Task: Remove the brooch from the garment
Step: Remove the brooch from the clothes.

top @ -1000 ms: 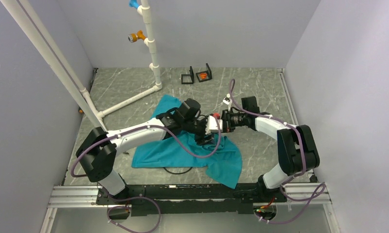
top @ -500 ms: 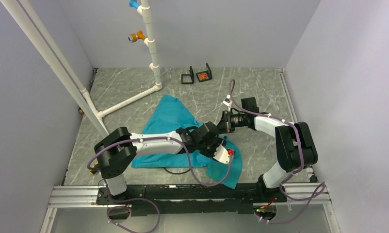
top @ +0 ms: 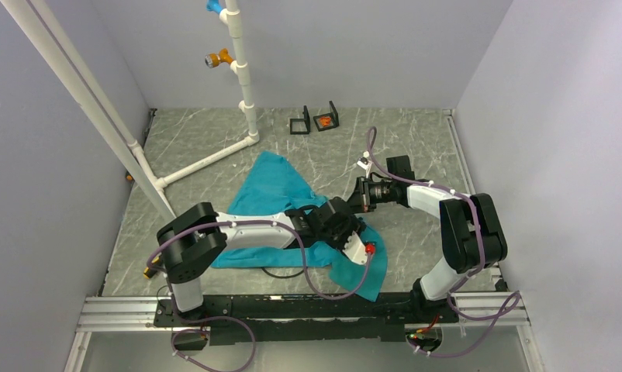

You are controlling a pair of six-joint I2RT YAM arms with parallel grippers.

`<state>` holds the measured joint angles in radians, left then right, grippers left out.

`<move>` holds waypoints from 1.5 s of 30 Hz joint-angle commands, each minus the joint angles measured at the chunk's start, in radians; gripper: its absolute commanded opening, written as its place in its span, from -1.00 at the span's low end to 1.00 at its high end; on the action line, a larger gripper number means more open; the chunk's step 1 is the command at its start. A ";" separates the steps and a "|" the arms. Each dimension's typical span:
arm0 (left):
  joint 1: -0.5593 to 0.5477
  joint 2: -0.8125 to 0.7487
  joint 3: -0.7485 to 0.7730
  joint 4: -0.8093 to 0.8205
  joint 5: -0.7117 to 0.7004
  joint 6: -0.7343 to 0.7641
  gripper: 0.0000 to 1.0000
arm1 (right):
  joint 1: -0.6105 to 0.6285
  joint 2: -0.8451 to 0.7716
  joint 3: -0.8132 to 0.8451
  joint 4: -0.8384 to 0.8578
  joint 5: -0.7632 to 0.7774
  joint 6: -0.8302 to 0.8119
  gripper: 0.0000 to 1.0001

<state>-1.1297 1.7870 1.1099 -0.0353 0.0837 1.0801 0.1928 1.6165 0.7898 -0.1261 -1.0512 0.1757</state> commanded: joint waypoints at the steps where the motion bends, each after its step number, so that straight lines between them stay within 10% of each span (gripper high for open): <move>1: -0.002 0.017 -0.022 0.081 -0.061 0.072 0.01 | 0.000 0.002 0.022 0.005 -0.035 -0.018 -0.99; 7: 0.002 -0.065 -0.045 -0.032 -0.033 -0.029 -1.00 | -0.001 0.000 0.023 0.006 -0.034 -0.025 -0.75; 17: 0.225 -0.190 -0.004 -0.359 0.535 -0.267 -1.00 | -0.001 -0.015 0.017 0.017 -0.017 -0.056 -0.67; 28: 0.288 -0.236 -0.113 -0.381 0.546 -0.034 -1.00 | 0.000 -0.061 -0.006 0.037 -0.023 -0.080 -1.00; 33: 0.238 -0.231 -0.162 -0.365 0.551 0.000 -1.00 | 0.007 -0.054 0.023 0.033 0.014 -0.084 -0.22; 45: 0.200 -0.218 -0.256 -0.290 0.506 0.110 -0.98 | 0.171 0.004 0.171 0.013 0.099 -0.144 -0.05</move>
<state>-0.9264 1.5864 0.8658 -0.3561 0.5800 1.1427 0.3119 1.5963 0.8890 -0.1310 -0.9852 0.0772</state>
